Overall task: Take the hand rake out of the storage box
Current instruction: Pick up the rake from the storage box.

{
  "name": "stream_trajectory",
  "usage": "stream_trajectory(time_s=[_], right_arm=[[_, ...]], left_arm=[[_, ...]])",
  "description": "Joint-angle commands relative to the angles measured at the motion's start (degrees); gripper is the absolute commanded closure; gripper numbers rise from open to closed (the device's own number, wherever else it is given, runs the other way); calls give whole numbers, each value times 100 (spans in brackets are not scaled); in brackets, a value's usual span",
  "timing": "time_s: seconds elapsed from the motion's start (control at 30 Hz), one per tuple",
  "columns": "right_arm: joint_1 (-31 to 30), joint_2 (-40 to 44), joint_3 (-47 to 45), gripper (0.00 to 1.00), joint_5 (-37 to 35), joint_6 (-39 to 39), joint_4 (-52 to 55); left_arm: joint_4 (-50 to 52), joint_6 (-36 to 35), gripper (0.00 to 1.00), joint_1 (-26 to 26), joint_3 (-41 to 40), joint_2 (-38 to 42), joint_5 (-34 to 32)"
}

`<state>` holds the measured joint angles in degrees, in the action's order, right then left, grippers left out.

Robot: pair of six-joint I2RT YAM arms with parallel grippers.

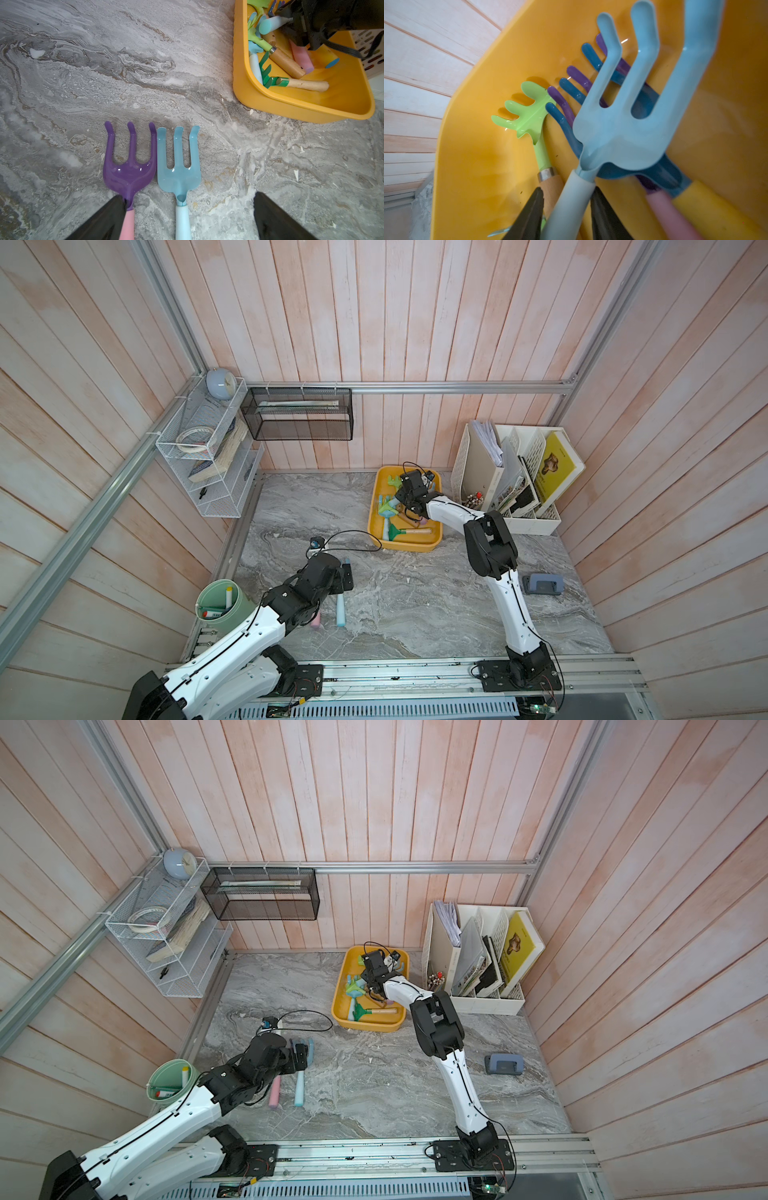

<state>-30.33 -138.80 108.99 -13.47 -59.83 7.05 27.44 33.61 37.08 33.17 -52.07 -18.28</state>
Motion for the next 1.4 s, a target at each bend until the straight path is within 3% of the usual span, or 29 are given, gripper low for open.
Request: stream_trajectory(time_s=[0.0,0.13,0.43,0.67,0.8,0.97,1.1,1.23,1.37], right_arm=[[3,87,-205,67,-13,46,-214],[18,142,-334,77,137,155,-441],[35,746,-1096,85,432,307,-961],[10,2277,-2488,97,1070,1070,-1753],[-216,3703,-3964,100,1414,1444,-2456],[-1090,5205,-6123,100,2006,1662,-3620],[-2274,5907,-7492,100,1181,1614,-4087],[-3008,5776,-8266,100,1113,1103,-4825],[-3406,5100,-8188,100,1140,807,-5062]], left_arm=[[-38,-64,0,5,-50,-5,-10],[-37,-65,0,9,-39,-13,0],[-41,-73,0,6,-47,-32,-11],[-80,-89,0,1,-69,38,41],[-166,-116,0,1,-130,228,130],[-257,-122,0,1,-226,582,194],[-238,-77,0,-9,-306,890,54],[-195,-32,0,-14,-337,1096,-68],[-179,-5,0,-16,-356,1156,-103]])
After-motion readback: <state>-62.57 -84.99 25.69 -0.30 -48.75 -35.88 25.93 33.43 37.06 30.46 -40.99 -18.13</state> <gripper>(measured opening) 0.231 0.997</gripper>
